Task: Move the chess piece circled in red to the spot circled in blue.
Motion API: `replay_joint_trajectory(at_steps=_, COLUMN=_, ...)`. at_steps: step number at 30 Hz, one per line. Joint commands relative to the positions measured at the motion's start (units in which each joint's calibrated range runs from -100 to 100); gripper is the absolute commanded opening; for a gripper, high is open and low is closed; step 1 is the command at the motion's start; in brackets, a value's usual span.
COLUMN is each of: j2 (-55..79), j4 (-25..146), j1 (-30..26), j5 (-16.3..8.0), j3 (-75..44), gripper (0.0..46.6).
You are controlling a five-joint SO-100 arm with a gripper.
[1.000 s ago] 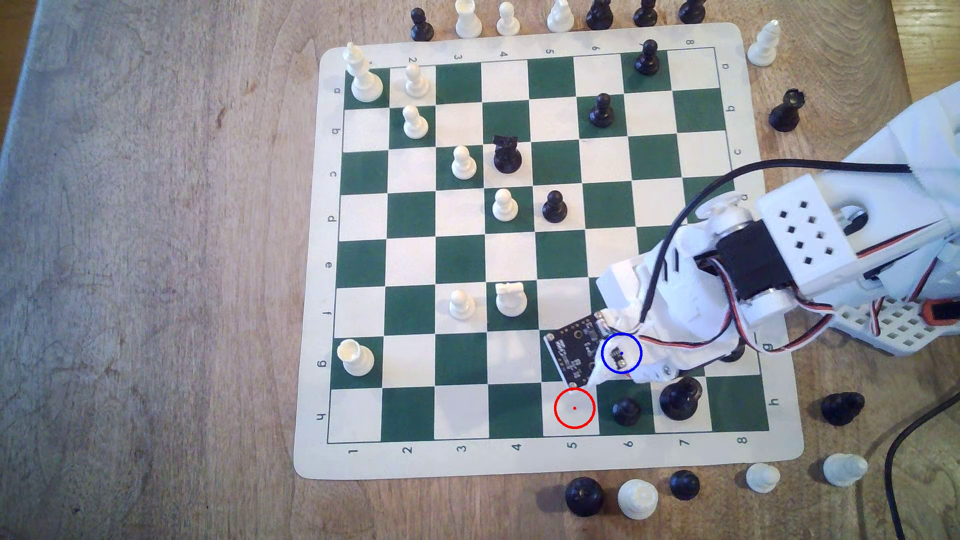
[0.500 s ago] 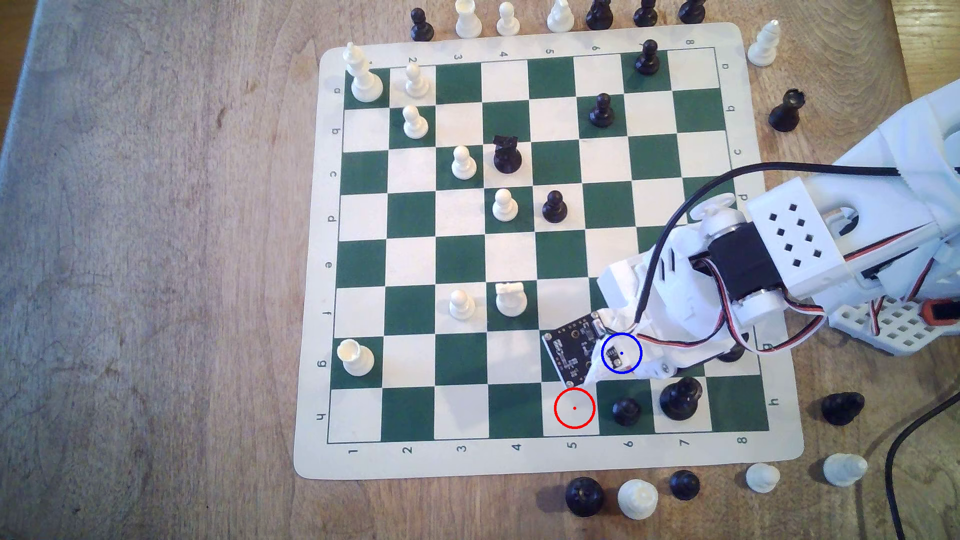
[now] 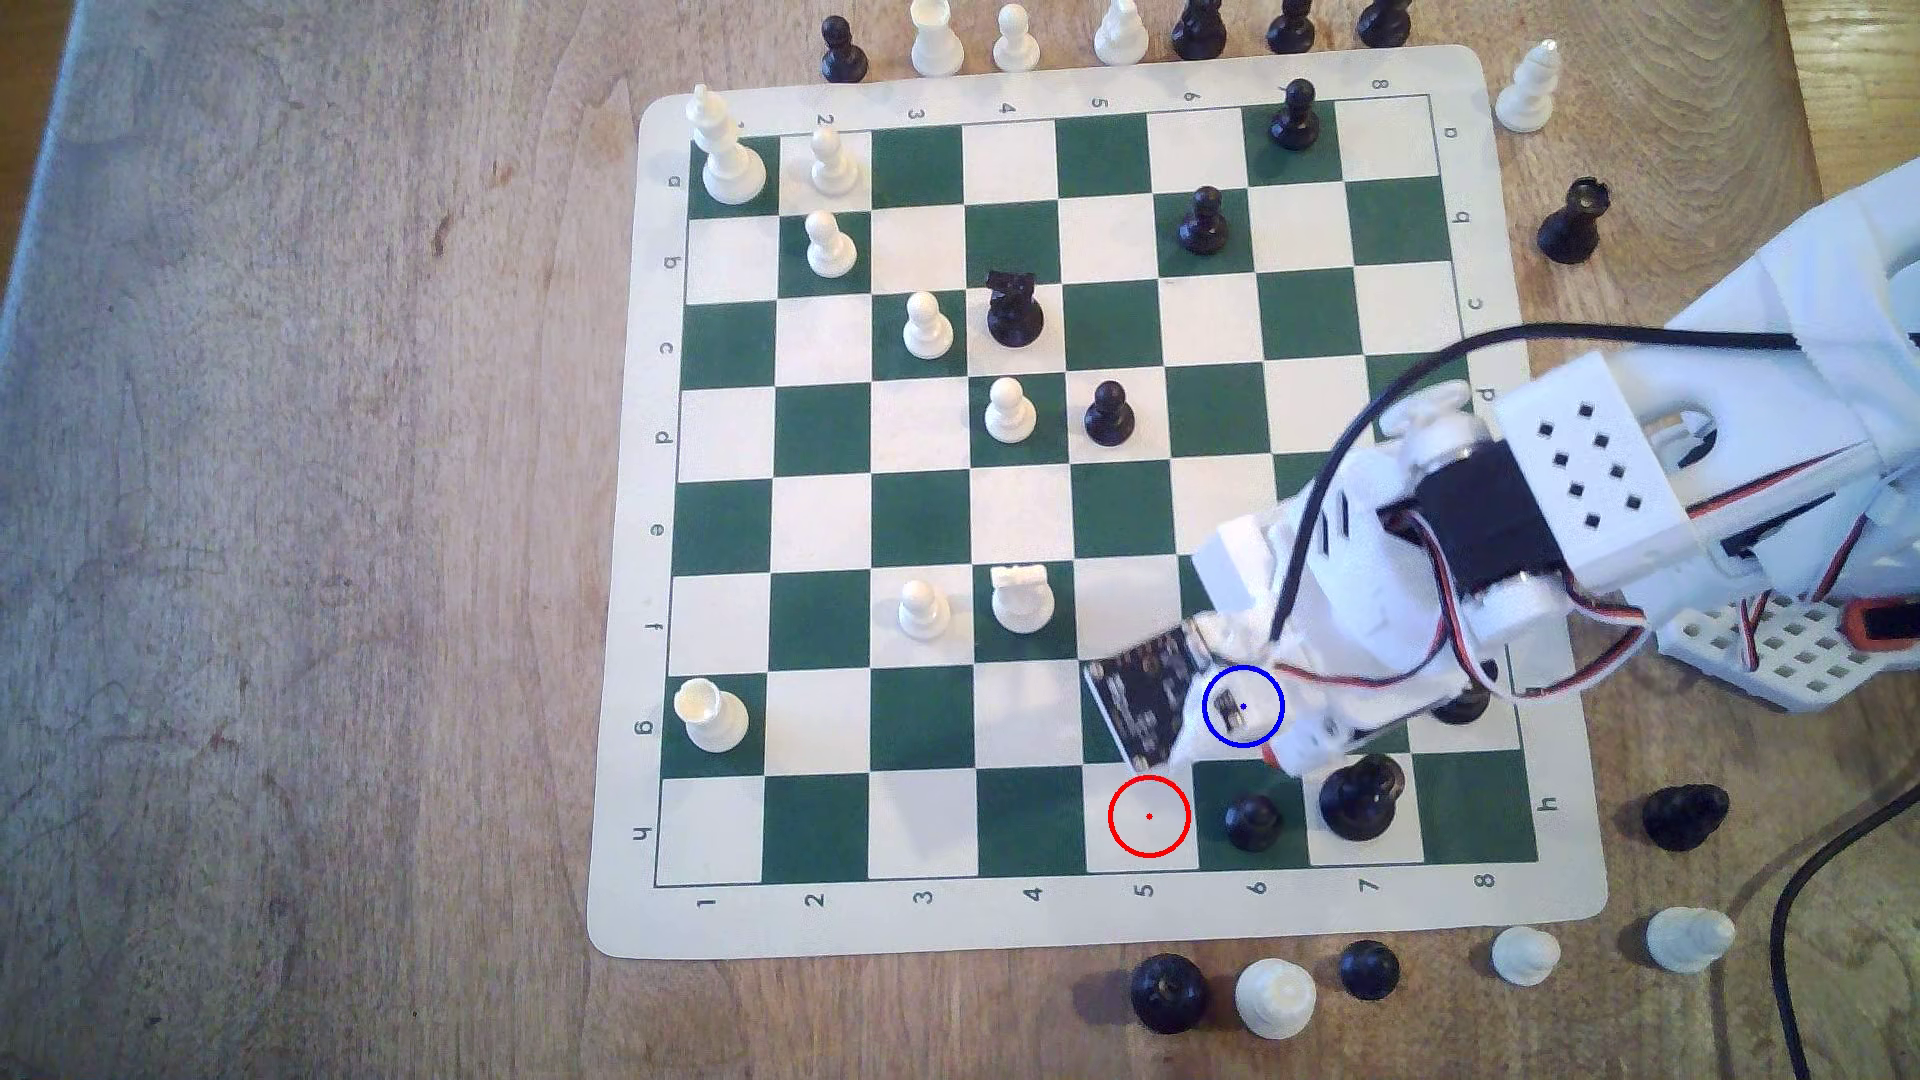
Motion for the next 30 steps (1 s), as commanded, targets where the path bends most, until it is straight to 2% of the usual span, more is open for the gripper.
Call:
replay_joint_trajectory(at_steps=1, j2=-5.2, j4=2.6, j1=0.5, j5=0.1, j3=-3.6, gripper=13.2)
replay_joint_trajectory(at_steps=17, j2=-11.5, j4=17.5, j1=-1.6, j5=0.0, j3=-15.3, gripper=13.5)
replay_joint_trajectory(at_steps=22, j2=-18.9, j4=23.0, j1=-1.1, j5=0.0, j3=-14.1, gripper=13.8)
replay_joint_trajectory(at_steps=30, j2=-34.5, j4=27.4, j1=-1.2, j5=-0.3, j3=-3.0, gripper=14.3)
